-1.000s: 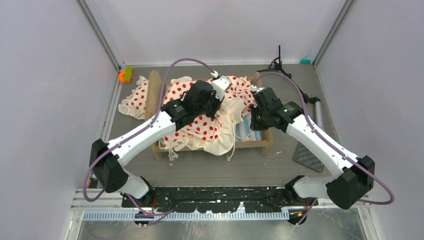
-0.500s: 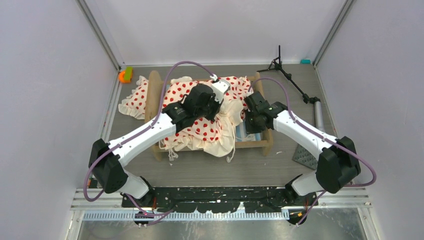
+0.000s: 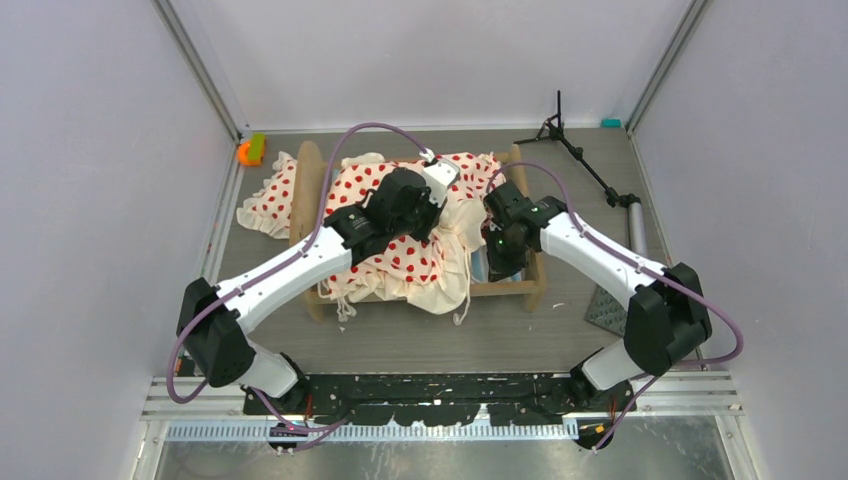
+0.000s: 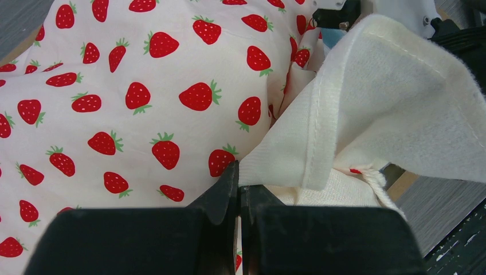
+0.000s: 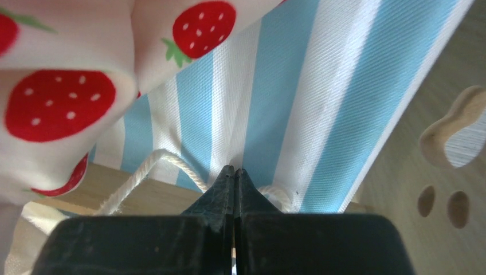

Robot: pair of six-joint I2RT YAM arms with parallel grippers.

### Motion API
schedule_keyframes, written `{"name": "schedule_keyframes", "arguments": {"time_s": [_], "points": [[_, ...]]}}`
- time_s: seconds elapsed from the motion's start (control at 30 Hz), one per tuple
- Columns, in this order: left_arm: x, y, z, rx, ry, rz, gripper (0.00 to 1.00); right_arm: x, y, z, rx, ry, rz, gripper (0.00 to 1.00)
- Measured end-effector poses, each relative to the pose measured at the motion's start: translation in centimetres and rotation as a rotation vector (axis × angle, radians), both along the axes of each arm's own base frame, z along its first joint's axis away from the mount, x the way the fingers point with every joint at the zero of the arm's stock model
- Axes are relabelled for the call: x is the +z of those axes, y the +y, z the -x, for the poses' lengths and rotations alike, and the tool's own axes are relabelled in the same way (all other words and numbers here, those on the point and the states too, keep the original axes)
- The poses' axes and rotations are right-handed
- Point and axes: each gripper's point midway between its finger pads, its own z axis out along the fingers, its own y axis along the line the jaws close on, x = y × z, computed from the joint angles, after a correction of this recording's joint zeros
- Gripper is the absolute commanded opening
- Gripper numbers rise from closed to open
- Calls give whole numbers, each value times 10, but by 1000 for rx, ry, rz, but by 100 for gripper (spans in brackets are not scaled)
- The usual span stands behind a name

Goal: Set up the pet bed
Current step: Cross the ropes on the bed frame.

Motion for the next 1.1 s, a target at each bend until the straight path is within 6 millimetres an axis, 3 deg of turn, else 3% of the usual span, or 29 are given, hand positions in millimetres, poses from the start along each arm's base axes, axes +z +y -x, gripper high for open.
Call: {"name": "schedule_keyframes", "arguments": {"time_s": [0.27, 1.1], "points": [[0, 0, 0, 0, -3, 1, 0, -3, 7, 12, 73, 83, -28, 0], [0, 0, -1, -1, -5, -2, 0, -26, 4, 7, 64, 148, 37, 0]]}}
